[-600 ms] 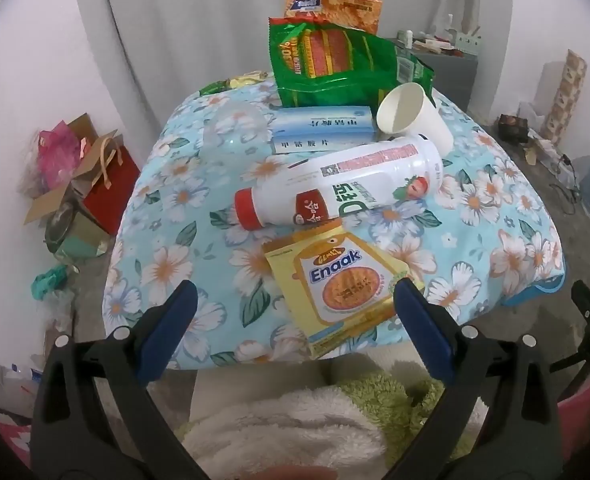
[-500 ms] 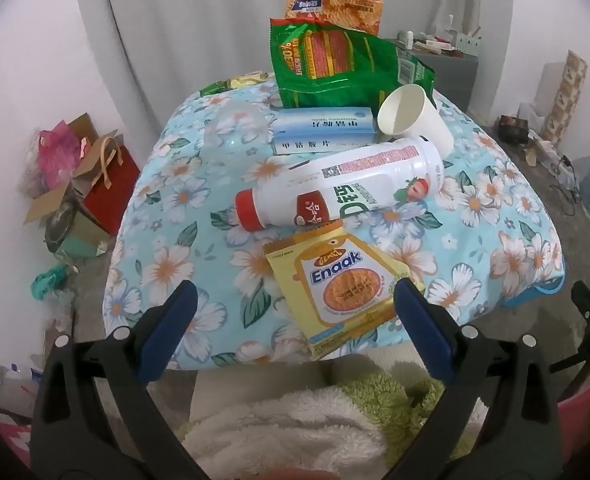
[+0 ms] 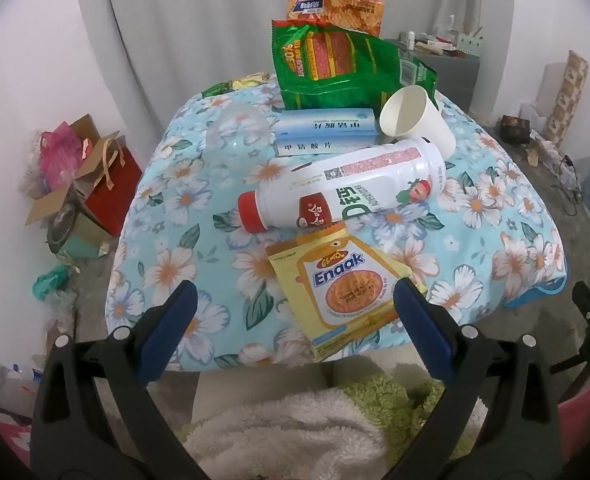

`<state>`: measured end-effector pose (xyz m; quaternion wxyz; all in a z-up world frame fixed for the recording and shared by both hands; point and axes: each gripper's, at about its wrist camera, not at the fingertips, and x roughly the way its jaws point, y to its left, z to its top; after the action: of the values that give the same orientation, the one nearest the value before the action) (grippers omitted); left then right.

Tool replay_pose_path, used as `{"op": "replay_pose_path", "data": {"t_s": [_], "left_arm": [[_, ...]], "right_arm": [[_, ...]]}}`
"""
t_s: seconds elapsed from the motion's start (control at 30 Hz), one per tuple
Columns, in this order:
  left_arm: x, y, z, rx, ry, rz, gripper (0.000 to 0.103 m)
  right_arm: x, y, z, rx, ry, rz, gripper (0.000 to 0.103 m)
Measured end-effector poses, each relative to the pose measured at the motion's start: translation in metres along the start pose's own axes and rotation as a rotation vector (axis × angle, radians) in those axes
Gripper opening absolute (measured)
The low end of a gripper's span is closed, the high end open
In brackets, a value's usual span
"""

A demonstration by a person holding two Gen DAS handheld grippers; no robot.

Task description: Collect trash

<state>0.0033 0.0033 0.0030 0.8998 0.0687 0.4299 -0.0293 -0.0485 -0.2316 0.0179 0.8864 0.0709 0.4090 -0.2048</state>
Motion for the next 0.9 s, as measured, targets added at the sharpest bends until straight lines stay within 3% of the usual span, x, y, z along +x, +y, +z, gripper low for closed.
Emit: {"op": "replay_pose_path", "data": {"t_s": [0.9], "left_arm": [[0.0017,0.0022,-0.0045,0.008,0.014,0.017,0.094]], "right_arm": [[0.0012,-0.0012,-0.0017,0.011,-0.002,0.008,0.097]]}}
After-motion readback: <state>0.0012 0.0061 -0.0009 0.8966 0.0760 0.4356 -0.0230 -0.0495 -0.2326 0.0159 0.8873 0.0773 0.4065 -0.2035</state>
